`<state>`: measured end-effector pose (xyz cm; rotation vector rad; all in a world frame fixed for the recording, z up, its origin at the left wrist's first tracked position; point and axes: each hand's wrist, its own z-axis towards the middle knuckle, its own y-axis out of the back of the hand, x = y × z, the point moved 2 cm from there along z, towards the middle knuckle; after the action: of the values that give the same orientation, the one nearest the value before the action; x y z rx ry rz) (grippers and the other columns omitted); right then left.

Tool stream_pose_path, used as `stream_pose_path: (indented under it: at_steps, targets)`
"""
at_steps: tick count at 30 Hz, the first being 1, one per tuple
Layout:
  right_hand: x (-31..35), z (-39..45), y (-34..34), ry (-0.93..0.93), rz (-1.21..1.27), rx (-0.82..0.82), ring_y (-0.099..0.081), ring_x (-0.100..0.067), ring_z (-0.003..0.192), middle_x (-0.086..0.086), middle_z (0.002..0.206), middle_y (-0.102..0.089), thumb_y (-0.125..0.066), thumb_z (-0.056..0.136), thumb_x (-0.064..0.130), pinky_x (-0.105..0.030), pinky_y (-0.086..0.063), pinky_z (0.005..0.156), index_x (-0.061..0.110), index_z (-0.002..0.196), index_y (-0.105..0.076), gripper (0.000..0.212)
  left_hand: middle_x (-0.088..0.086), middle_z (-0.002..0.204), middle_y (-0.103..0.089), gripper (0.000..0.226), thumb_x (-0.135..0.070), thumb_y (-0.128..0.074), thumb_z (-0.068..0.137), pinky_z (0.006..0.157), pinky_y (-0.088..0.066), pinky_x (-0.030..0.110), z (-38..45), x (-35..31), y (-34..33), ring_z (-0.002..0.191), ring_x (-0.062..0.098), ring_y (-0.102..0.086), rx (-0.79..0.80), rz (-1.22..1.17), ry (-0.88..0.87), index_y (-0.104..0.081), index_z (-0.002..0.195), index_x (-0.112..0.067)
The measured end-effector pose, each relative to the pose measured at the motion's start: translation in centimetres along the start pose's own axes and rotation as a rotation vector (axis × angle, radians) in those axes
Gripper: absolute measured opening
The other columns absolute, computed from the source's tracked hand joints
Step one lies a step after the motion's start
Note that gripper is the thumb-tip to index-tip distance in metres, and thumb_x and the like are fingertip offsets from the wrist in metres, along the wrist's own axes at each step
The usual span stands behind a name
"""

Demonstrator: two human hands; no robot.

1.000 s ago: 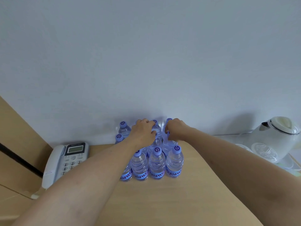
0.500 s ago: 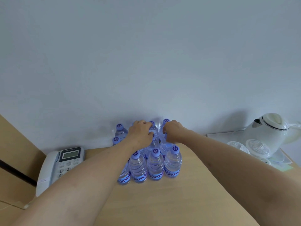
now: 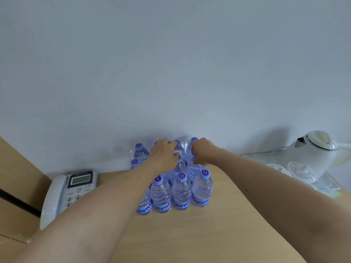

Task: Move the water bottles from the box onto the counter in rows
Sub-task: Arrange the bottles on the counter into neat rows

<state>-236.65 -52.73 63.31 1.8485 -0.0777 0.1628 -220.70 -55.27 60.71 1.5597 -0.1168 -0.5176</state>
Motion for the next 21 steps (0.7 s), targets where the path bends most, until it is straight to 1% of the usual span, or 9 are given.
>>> stream_pose_path:
  at_steps: [1,2,3,5,8,11,13,18,21]
  targets:
    - [-0.1,0.2,0.0,-0.002,-0.006,0.018,-0.055,-0.028,0.073,-0.007,0.066,-0.056,-0.071,0.079,0.013,-0.028,-0.043,0.05,0.008,0.066,-0.059,0.018,0.006,0.13,-0.051,0.043,-0.035,-0.048,0.095,0.095,-0.042,0.042,0.1,0.0,-0.1,0.121,0.029,-0.04,0.002,-0.003,-0.004,-0.048,0.135,-0.019]
    - [-0.1,0.2,0.1,0.013,-0.011,0.022,-0.063,-0.03,0.084,-0.011,0.082,-0.067,-0.071,0.08,0.012,-0.032,-0.052,0.062,0.004,0.085,-0.07,0.01,0.006,0.131,-0.051,0.043,-0.034,-0.047,0.095,0.095,-0.042,0.042,0.1,-0.1,-0.1,0.121,0.029,-0.04,0.004,-0.007,-0.007,-0.049,0.135,-0.019]
    - [-0.2,0.3,0.0,0.013,-0.008,0.031,-0.065,-0.03,0.095,-0.014,0.098,-0.07,-0.07,0.081,0.011,-0.036,-0.055,0.073,0.001,0.103,-0.07,0.024,0.006,0.131,-0.051,0.043,-0.034,-0.047,0.095,0.095,-0.041,0.042,0.2,-0.2,-0.1,0.122,0.029,-0.04,0.006,-0.013,-0.009,-0.049,0.135,-0.02]
    - [-0.2,0.3,-0.1,0.038,-0.022,0.022,-0.063,-0.031,0.104,-0.019,0.111,-0.068,-0.067,0.081,0.007,-0.04,-0.055,0.08,0.0,0.115,-0.067,0.035,0.006,0.131,-0.052,0.041,-0.033,-0.047,0.094,0.095,-0.041,0.043,0.4,-0.4,-0.1,0.122,0.029,-0.04,0.004,-0.026,-0.012,-0.05,0.133,-0.02]
    - [-0.5,0.5,-0.2,0.063,-0.035,0.005,-0.063,-0.032,0.1,-0.02,0.114,-0.066,-0.065,0.08,0.003,-0.043,-0.054,0.077,0.001,0.114,-0.067,0.035,0.006,0.129,-0.052,0.038,-0.033,-0.048,0.094,0.095,-0.042,0.043,0.6,-0.6,-0.1,0.121,0.03,-0.04,0.004,-0.034,-0.011,-0.052,0.13,-0.02]
    - [-0.7,0.5,-0.2,0.075,-0.003,0.005,-0.055,-0.021,0.082,-0.009,0.114,-0.065,-0.066,0.081,0.004,-0.029,-0.046,0.065,0.014,0.113,-0.07,0.034,0.005,0.128,-0.052,0.038,-0.034,-0.047,0.094,0.095,-0.042,0.043,0.7,-0.6,-0.1,0.121,0.029,-0.04,0.004,-0.028,-0.005,-0.053,0.129,-0.02]
    - [-0.7,0.7,-0.1,0.075,0.002,0.009,-0.054,-0.02,0.084,-0.006,0.112,-0.063,-0.07,0.08,0.005,-0.026,-0.044,0.066,0.017,0.113,-0.069,0.036,0.004,0.127,-0.053,0.037,-0.034,-0.047,0.094,0.094,-0.042,0.043,0.8,-0.6,0.0,0.121,0.028,-0.04,0.002,-0.026,-0.005,-0.053,0.128,-0.021]
    - [-0.7,1.0,0.2,0.05,0.02,0.043,-0.059,-0.022,0.098,-0.002,0.107,-0.062,-0.083,0.07,0.018,-0.029,-0.05,0.074,0.015,0.112,-0.068,0.045,0.002,0.127,-0.053,0.035,-0.034,-0.047,0.094,0.092,-0.039,0.04,1.0,-0.5,0.0,0.12,0.027,-0.041,-0.016,-0.032,-0.003,-0.054,0.127,-0.023]
    - [-0.8,1.3,1.2,0.045,0.088,-0.05,-0.062,-0.022,0.093,-0.001,0.1,-0.065,-0.082,0.07,0.03,-0.034,-0.055,0.077,0.015,0.1,-0.071,0.036,0.001,0.128,-0.053,0.036,-0.032,-0.048,0.094,0.093,-0.038,0.04,1.0,-0.2,0.2,0.121,0.027,-0.04,-0.032,-0.034,0.001,-0.054,0.128,-0.023]
